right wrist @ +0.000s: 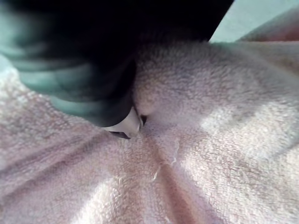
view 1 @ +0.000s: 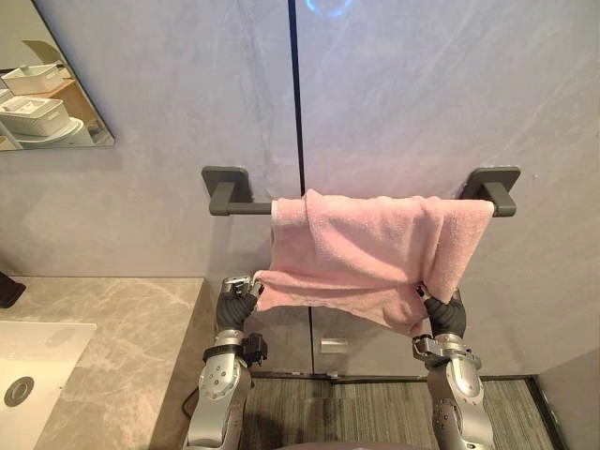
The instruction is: Organize washtable
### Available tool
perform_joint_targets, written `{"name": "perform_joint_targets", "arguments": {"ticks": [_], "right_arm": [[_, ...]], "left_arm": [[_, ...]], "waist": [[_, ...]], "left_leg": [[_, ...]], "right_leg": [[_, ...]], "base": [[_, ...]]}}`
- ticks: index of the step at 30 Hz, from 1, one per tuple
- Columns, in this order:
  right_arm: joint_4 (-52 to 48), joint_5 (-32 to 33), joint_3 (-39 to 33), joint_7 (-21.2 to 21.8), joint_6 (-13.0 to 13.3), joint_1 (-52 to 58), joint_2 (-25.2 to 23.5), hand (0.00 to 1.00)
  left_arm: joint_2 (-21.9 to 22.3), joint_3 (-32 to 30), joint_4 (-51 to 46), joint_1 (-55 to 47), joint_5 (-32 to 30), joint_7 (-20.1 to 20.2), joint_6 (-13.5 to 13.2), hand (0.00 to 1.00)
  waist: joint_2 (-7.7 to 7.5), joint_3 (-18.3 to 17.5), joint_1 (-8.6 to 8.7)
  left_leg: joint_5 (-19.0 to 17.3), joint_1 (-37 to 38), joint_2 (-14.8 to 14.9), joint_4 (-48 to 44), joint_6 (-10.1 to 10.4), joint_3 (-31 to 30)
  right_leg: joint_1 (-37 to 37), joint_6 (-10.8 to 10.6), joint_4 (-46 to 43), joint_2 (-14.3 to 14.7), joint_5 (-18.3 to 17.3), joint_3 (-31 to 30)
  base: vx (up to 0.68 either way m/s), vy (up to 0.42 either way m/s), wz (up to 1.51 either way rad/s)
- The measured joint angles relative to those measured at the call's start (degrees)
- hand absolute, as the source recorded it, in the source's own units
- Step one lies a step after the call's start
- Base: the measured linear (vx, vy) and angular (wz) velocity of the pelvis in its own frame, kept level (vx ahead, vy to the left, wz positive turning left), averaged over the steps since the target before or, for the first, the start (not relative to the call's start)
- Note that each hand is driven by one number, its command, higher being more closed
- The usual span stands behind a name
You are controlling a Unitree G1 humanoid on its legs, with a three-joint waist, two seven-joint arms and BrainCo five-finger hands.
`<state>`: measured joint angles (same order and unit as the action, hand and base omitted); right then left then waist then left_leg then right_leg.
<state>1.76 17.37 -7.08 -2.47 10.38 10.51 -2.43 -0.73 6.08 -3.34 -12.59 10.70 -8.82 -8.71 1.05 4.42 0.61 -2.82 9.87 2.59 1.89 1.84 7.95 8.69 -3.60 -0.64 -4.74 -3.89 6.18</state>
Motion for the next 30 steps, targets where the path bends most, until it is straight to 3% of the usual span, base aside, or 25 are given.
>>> {"name": "perform_joint_targets", "arguments": {"ticks": [11,25,26,27,30], "right_arm": [[2.7,-4.2,0.2,0.4,0.7,-0.2,-0.4,1.00],[8.5,-10.2,0.9,-0.4,1.7,-0.7,0.5,1.00],[8.7,-10.3,0.9,-0.6,1.8,-0.8,0.5,0.00],[8.9,-10.3,0.9,-1.0,1.8,-0.8,0.5,0.00],[10.7,-10.3,0.9,-1.4,1.8,-0.9,0.5,0.00]], "left_arm": [[-0.1,0.1,5.2,0.0,1.0,0.1,0.8,1.00],[-0.9,2.9,14.2,-2.7,1.0,0.1,1.8,1.00],[-1.1,3.2,14.8,-2.7,1.0,0.1,1.8,1.00],[-1.1,3.5,15.1,-2.8,1.0,0.1,1.8,0.00],[-1.2,3.5,15.2,-3.3,1.0,0.0,1.9,0.00]], "waist": [[-0.44,-0.1,0.02],[-2.05,-1.2,-0.07],[-2.03,-1.2,-0.05],[-2.03,-1.2,-0.02],[-2.19,-1.2,0.01]], "left_leg": [[0.0,-0.1,-0.1,0.0,0.0,-0.2],[0.3,0.0,0.0,0.6,0.3,-1.5],[0.6,0.2,0.0,1.0,0.3,-1.5],[0.9,0.4,0.0,1.7,0.4,-1.5],[1.1,0.6,0.2,2.2,0.5,-1.5]], "right_leg": [[0.0,-0.1,-0.1,-0.1,-0.1,0.2],[1.1,0.2,1.2,0.2,0.1,1.8],[1.1,0.2,1.3,0.2,0.1,1.8],[1.1,0.2,1.4,0.3,0.2,1.8],[1.2,0.3,1.7,0.6,0.2,1.9]], "base": [[0.00,0.000,0.00],[-0.01,-0.013,0.04],[-0.03,-0.026,0.01],[-0.03,-0.027,0.01],[-0.02,-0.024,0.00]]}}
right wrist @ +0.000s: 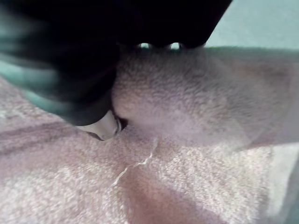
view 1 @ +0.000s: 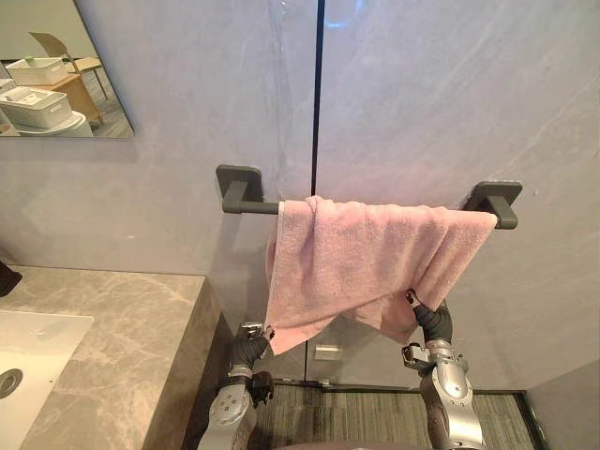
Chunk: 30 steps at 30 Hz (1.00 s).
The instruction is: Organize washtable
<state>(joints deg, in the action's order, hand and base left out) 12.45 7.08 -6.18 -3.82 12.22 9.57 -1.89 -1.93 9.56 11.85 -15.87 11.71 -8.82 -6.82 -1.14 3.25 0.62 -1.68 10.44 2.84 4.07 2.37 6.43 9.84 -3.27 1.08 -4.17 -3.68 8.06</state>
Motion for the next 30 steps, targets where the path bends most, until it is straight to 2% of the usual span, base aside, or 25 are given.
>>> {"name": "perform_joint_targets", "arguments": {"ticks": [11,19,24,26,30], "right_arm": [[4.2,0.4,-0.1,-1.5,-1.2,1.3,0.0,0.00],[4.8,5.6,-1.3,-2.6,-2.6,6.2,-1.2,0.00],[4.9,6.9,-3.3,-3.9,-4.2,10.6,-2.1,0.00],[2.5,6.9,-4.2,-4.6,-4.9,11.9,-2.5,0.00],[-11.8,5.9,-7.9,-7.0,-5.2,15.0,-3.3,0.00]], "left_arm": [[-0.1,0.0,1.3,-1.0,0.0,-0.3,0.3,0.00],[-0.1,-0.4,1.2,-1.1,0.4,-1.6,0.3,0.00],[1.1,-3.7,0.8,-3.4,2.2,-2.6,0.3,0.00],[1.8,-6.0,-1.4,-4.4,3.3,-2.9,0.4,0.00],[1.8,-11.3,-11.8,-7.0,4.1,-4.1,0.5,0.00]], "waist": [[0.16,0.1,0.08],[0.52,0.4,0.07],[1.28,0.7,0.00],[1.21,0.8,0.04],[0.89,0.9,-0.11]], "left_leg": [[0.0,0.2,0.1,0.2,0.0,0.1],[0.0,0.4,0.2,0.1,0.0,0.5],[-0.4,0.4,0.4,-0.2,0.4,1.7],[-0.9,0.4,0.9,-0.7,0.3,2.0],[-2.8,0.5,1.3,-3.4,0.3,3.1]], "right_leg": [[0.5,0.1,0.6,0.1,0.0,0.0],[0.4,0.1,0.3,0.1,0.0,-0.4],[0.0,0.0,-0.2,0.2,0.0,-1.4],[-0.1,-0.1,-0.7,0.2,-0.1,-1.8],[0.0,-0.2,-3.3,-0.2,-1.8,-2.1]], "base": [[-0.01,-0.008,0.00],[-0.04,-0.016,-0.02],[-0.03,-0.019,-0.10],[-0.02,-0.025,-0.14],[-0.04,-0.013,-0.08]]}}
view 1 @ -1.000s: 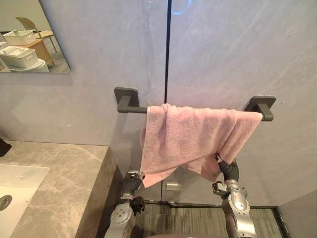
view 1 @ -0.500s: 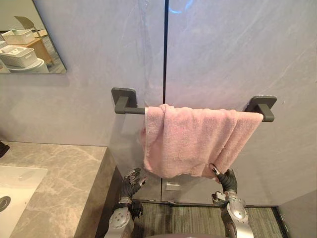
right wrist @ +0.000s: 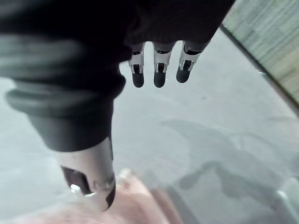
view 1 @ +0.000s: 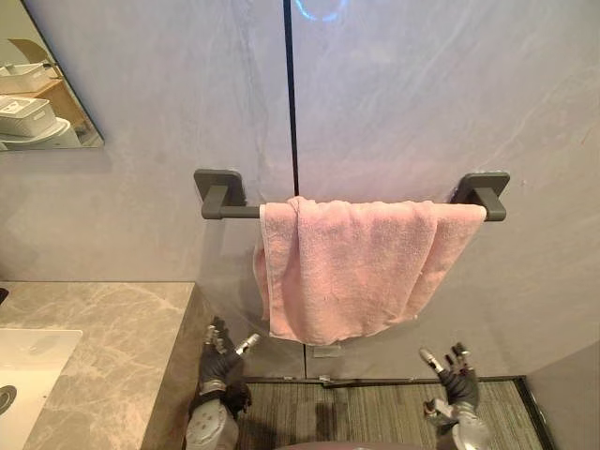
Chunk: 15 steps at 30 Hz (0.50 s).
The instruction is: Organize washtable
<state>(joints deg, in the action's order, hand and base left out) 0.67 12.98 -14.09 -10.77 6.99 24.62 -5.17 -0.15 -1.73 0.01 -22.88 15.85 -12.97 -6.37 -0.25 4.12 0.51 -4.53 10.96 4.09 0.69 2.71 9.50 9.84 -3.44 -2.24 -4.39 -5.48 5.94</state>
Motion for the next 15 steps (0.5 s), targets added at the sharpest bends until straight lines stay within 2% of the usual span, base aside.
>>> {"name": "perform_joint_targets", "arguments": {"ticks": [4,9,15], "right_arm": [[-12.1,-1.4,-4.2,-2.7,0.2,-0.1,-0.1,0.00],[-22.5,-2.4,-5.8,-4.1,0.7,-1.4,0.0,0.00],[-29.2,-2.2,-6.3,-2.2,4.3,-9.9,1.1,0.00]], "left_arm": [[0.2,-2.6,-10.8,-1.0,0.6,-1.3,-0.1,0.00],[1.6,-7.4,-24.2,-0.8,1.4,-4.0,-1.2,0.00],[3.9,-10.5,-34.8,0.4,1.4,-4.9,-4.3,0.00]], "waist": [[0.00,-0.2,-0.18],[0.17,-0.8,-0.47],[0.17,-0.8,-0.42]], "left_leg": [[-1.1,0.2,-0.1,-1.5,-0.1,0.2],[-1.4,0.6,-0.1,-1.8,-0.1,0.3],[-1.6,2.1,-0.3,-2.2,-0.3,0.0]], "right_leg": [[-0.1,-0.3,-1.9,-0.5,-1.4,0.2],[0.1,-0.2,-2.0,-0.5,-1.4,0.0],[1.2,-0.3,-2.1,-0.6,-1.4,-0.8]], "base": [[-0.02,-0.005,0.00],[0.02,-0.011,-0.03],[-0.06,-0.009,-0.01]]}}
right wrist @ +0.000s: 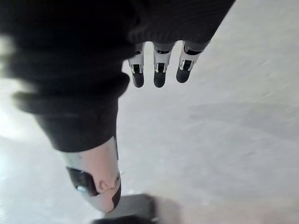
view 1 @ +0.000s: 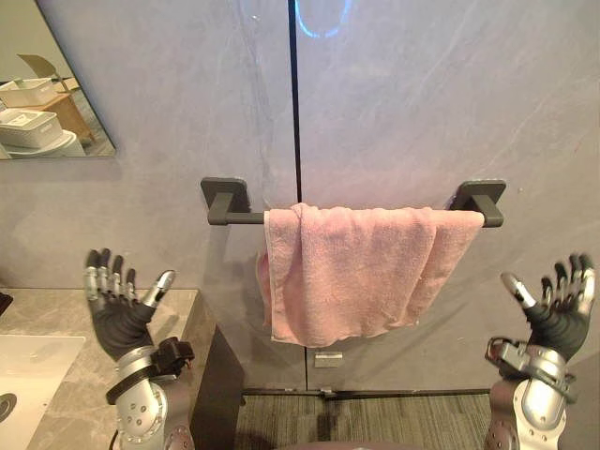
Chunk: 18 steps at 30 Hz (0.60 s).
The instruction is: Organize washtable
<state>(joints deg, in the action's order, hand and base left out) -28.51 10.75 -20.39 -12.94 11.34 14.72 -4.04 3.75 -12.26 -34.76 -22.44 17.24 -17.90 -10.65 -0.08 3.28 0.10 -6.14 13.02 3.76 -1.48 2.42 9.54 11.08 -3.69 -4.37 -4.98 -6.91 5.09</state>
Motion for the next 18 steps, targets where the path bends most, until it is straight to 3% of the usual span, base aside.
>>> {"name": "perform_joint_targets", "arguments": {"ticks": [5,7,10,15,18], "right_arm": [[-5.1,2.8,1.7,4.5,4.5,-5.8,0.0,0.00],[-5.7,4.8,5.1,7.8,5.8,-7.2,0.1,0.00],[-6.4,8.4,12.1,12.1,6.1,-8.0,0.2,0.00],[-6.4,16.0,24.7,21.3,5.1,-8.2,3.6,0.00],[-6.4,18.2,26.0,26.0,3.2,-8.2,6.4,0.00]], "left_arm": [[0.2,0.5,-6.8,2.2,1.4,1.6,-3.5,0.00],[-0.1,2.5,-9.6,3.6,2.9,4.5,-5.0,0.00],[-1.7,9.2,-11.7,3.7,5.1,8.3,-6.1,0.00],[-4.1,23.0,-10.3,6.9,13.7,17.2,-5.6,0.00],[-6.0,27.1,-6.4,7.7,16.2,21.8,-3.8,0.00]], "waist": [[0.98,-0.7,-0.06],[1.23,-0.8,0.48],[1.78,-1.2,0.67],[2.01,-1.4,0.63],[1.96,-1.4,0.61]], "left_leg": [[-0.1,-0.1,-0.6,-0.7,-0.1,-0.2],[-0.1,0.3,-0.8,-0.6,-0.1,-0.4],[-0.1,0.7,-0.9,-0.7,-0.2,-0.2],[-0.1,1.3,-0.9,-0.9,-0.2,-0.2],[-0.1,1.8,-0.9,-0.6,-0.2,-0.1]], "right_leg": [[0.2,-0.2,-0.4,0.1,0.2,-0.3],[0.7,-0.3,-0.3,-0.1,0.2,-0.3],[0.7,-0.3,-0.3,-0.1,0.3,-0.6],[1.3,-0.3,-0.4,0.0,0.5,-0.6],[1.9,-0.3,-0.3,0.0,0.4,-0.7]], "base": [[-0.09,-0.013,-0.01],[-0.09,0.004,0.01],[-0.05,0.000,-0.04],[-0.02,-0.011,0.00],[-0.05,-0.012,-0.01]]}}
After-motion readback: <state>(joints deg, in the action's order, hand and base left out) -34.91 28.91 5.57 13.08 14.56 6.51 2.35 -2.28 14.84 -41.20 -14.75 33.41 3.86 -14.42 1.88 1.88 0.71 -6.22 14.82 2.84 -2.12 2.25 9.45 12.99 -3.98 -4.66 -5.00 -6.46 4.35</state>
